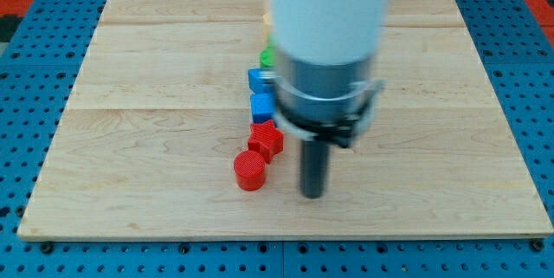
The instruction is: Push the green blocks on top of the triangle in a line
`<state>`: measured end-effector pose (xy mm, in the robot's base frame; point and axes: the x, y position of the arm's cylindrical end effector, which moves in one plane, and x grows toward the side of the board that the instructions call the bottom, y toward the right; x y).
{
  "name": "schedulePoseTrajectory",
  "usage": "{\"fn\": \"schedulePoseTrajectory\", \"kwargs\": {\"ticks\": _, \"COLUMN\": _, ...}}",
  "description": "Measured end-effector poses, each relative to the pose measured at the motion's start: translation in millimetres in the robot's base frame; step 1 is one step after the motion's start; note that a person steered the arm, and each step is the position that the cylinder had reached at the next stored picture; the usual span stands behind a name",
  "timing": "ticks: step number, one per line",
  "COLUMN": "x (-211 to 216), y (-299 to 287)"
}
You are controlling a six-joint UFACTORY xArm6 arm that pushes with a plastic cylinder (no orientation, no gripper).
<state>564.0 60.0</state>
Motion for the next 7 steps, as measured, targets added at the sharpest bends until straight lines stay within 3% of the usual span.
{"fn": "schedulePoseTrajectory", "kwargs": {"ticks": 1, "x": -66, "y": 55}}
{"fn": "schedulePoseTrajectory", "kwargs": {"ticks": 2, "x": -133, "y": 65}}
{"fn": "schedulePoseTrajectory", "kwargs": {"ticks": 5, "x": -182, "y": 113}}
{"fn": "schedulePoseTrajectory", "kwargs": {"ticks": 7, "x": -188, "y": 92}}
